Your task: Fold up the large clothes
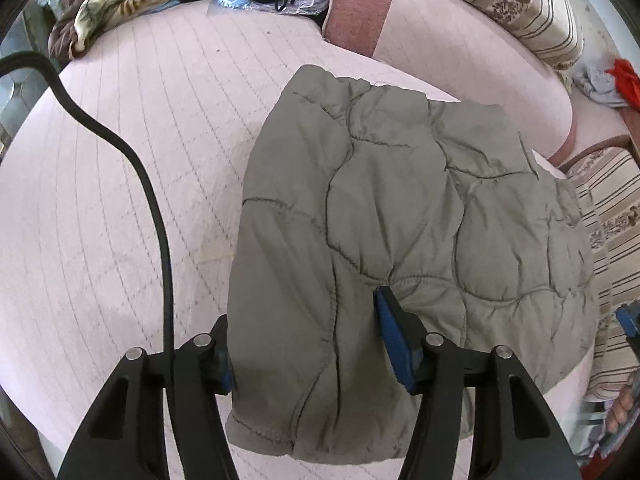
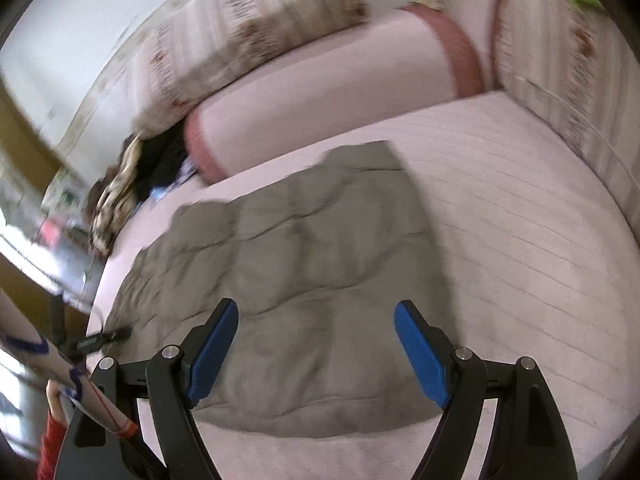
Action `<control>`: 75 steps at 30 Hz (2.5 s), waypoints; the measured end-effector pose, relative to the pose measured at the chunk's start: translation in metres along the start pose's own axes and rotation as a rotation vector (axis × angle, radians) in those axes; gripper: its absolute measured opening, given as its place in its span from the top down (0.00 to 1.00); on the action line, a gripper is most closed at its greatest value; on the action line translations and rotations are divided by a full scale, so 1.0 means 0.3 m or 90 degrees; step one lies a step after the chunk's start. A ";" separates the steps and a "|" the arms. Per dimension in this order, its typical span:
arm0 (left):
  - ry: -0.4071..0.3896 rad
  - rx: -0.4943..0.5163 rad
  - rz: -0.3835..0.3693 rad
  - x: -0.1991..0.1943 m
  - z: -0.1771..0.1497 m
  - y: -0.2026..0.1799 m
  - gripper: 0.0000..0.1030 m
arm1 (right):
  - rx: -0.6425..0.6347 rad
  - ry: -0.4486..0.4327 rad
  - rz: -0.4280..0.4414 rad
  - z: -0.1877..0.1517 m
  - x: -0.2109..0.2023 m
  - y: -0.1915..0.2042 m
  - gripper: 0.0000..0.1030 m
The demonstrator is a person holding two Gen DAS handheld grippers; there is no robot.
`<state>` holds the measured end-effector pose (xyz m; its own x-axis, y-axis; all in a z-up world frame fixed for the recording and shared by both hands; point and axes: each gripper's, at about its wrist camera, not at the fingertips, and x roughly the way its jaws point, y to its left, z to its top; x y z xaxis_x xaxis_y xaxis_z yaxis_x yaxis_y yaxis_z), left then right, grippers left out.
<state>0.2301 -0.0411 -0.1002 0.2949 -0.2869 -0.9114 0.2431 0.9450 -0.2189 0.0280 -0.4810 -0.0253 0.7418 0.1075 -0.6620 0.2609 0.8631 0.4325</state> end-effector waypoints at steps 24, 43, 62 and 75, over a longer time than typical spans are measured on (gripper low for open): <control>-0.087 0.025 0.013 0.097 0.042 -0.009 0.44 | -0.174 0.064 -0.126 0.108 0.831 0.518 0.14; -0.092 0.042 0.068 0.094 0.050 -0.032 0.33 | -0.008 0.012 -0.206 0.217 0.619 0.115 0.13; -0.134 0.039 0.132 0.005 0.010 -0.056 0.32 | -0.002 -0.040 -0.226 0.027 0.405 -0.028 0.13; -0.333 0.028 0.264 -0.361 -0.180 -0.088 0.27 | -0.006 -0.102 -0.217 -0.007 0.155 0.087 0.12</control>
<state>0.1420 -0.0267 -0.0145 0.7787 0.0496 -0.6254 0.0478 0.9893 0.1380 0.0682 -0.4523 -0.0460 0.7011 -0.2649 -0.6620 0.5045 0.8404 0.1980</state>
